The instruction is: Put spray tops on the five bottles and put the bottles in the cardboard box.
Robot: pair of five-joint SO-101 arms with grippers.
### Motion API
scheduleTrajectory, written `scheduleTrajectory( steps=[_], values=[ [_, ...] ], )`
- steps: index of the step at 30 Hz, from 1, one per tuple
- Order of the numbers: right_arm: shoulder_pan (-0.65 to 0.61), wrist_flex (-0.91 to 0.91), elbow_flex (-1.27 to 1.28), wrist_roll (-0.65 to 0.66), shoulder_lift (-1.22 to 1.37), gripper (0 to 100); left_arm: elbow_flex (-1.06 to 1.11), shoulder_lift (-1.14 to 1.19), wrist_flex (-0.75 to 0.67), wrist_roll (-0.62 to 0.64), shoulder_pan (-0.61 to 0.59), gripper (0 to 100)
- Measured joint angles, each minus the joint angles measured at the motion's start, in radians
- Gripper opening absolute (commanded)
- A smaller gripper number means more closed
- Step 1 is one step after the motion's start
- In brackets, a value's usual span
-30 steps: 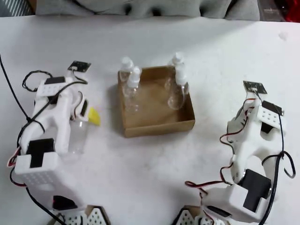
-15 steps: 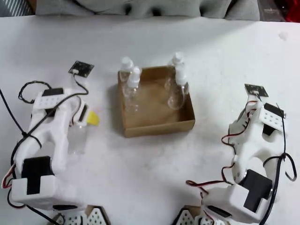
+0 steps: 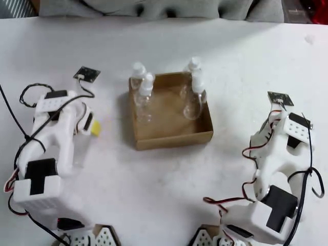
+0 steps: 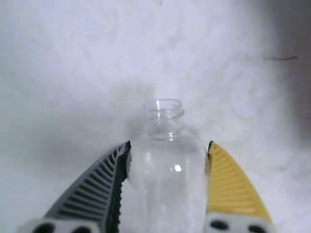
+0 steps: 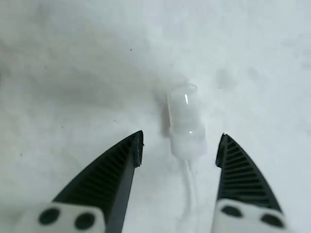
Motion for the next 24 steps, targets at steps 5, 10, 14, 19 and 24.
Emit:
scheduleTrajectory(
  steps=[5, 10, 14, 19, 24],
  values=[
    [0.052, 0.000, 0.000, 0.017, 0.000, 21.5, 0.000, 0.000, 0.000, 0.043, 0.000, 2],
    [0.057, 0.000, 0.000, 0.153, 0.000, 22.1, 0.000, 0.002, 0.000, 0.058, 0.000, 2],
    [0.058, 0.000, 0.000, 0.181, 0.000, 33.7, 0.000, 0.002, 0.000, 0.061, 0.000, 2],
    [0.057, 0.000, 0.000, 0.239, 0.000, 34.8, 0.000, 0.002, 0.000, 0.063, 0.000, 2],
    [0.057, -0.011, 0.014, 0.262, 0.011, 29.7, 0.000, 0.002, 0.000, 0.052, 0.000, 2]
  ],
)
